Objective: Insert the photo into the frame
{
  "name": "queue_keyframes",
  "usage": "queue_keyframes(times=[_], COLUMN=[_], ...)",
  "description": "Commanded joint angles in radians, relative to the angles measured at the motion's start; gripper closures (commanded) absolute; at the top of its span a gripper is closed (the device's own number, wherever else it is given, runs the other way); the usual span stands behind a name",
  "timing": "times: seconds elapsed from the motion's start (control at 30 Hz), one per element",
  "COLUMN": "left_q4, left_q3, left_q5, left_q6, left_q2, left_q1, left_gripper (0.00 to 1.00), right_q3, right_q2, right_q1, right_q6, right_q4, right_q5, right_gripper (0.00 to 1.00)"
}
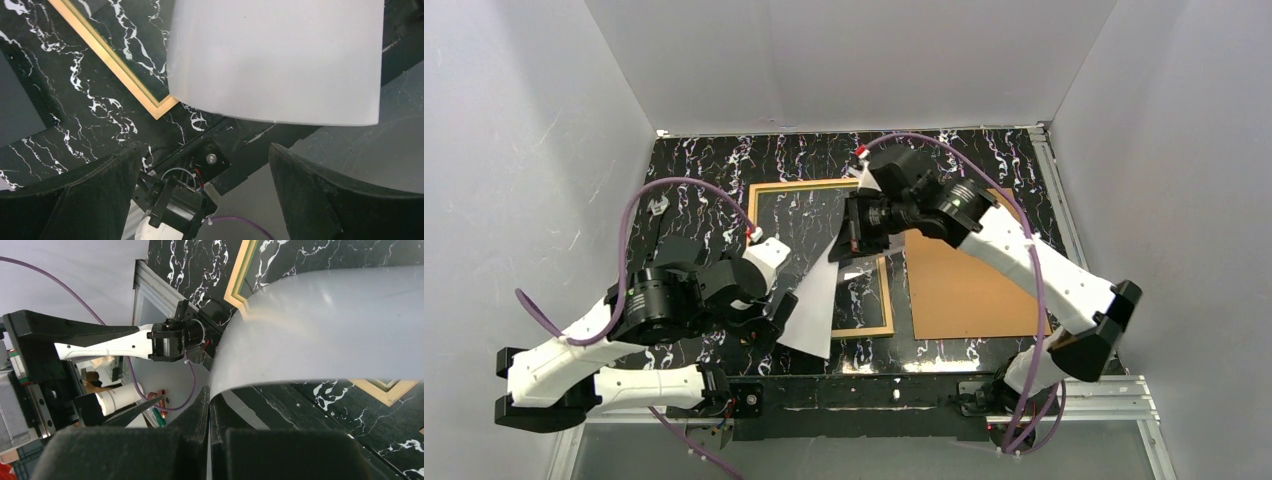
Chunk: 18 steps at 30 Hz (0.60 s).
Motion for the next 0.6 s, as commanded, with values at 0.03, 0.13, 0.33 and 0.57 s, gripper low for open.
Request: queue_keyframes(times=[0.03, 0.13, 0.33, 0.57], left_q4=[-0.1, -0.114, -0.152, -0.162], left_q3=[-0.023, -0.026, -0.034, -0.063], left_q5=[-0.11, -0.146, -0.21, -0.21], left_q6=[-0.049, -0.06, -0.081, -0.095], left_q2=[-0.061, -0.094, -0.15, -0.169], left_q1=[-0.006, -0.006, -0.005, -0.006], left_gripper=[0.02, 0.02, 0.02, 0.02], right_q3=[0.219, 0.288, 0.387, 0.128], right_q2=[0.115, 0.151, 0.2, 0.12], right_q1=[0.004, 0.003, 0.003, -0.04], right_q6=[-0.143, -0.166, -0.239, -0.251], right_q4=[-0.103, -0.078, -0.07, 0.007], right_q5=[-0.102, -0.171, -0.289, -0.305], right_gripper=[0.99, 0.99, 0.99, 0.99])
